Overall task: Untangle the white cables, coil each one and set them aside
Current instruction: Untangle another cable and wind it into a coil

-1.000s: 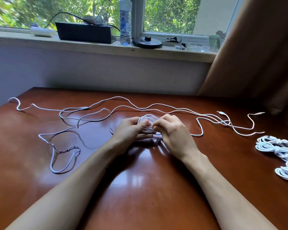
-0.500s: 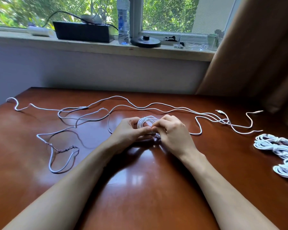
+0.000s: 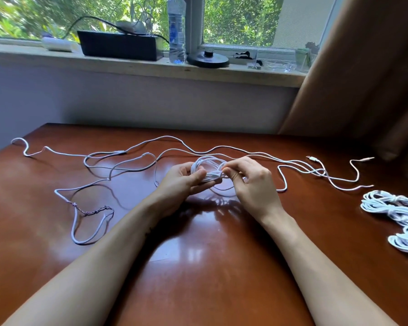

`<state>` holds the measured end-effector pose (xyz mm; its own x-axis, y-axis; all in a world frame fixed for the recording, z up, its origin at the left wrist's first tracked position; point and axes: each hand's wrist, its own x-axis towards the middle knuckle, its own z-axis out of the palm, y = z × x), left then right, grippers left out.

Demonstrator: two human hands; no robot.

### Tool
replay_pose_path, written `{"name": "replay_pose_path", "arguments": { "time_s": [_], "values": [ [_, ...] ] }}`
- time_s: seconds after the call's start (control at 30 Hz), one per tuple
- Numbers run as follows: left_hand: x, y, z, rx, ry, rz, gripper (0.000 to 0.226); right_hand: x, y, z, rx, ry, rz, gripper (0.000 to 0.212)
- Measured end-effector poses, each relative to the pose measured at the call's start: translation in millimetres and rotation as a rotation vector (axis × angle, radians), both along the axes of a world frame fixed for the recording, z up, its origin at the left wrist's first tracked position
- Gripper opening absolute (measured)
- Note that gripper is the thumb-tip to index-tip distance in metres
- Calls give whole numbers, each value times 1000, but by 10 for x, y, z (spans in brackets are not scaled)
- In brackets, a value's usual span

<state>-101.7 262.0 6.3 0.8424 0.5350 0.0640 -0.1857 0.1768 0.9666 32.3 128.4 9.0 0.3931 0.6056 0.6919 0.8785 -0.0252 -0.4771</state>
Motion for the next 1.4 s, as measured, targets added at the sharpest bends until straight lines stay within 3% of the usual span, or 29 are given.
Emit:
{"name": "replay_pose_path", "arguments": {
  "time_s": [0.43,0.63,0.8,1.23,1.4],
  "values": [
    [22,-59,44,77,118,169,14,-3,-11,-27,-72,8,-20,15],
    [23,37,-6,599,274,223,11,36,-18,-42,-79,77,4,12],
    [44,8,-29,587,236,200,11,-1,-22,-16,-54,106,52,6],
    [53,-13,-75,712,132,-26,21,-31,-17,76,144,616,50,12],
    [35,-48,-42,746,116,-84,17,18,15,49,111,693,30,10]
  ]
}}
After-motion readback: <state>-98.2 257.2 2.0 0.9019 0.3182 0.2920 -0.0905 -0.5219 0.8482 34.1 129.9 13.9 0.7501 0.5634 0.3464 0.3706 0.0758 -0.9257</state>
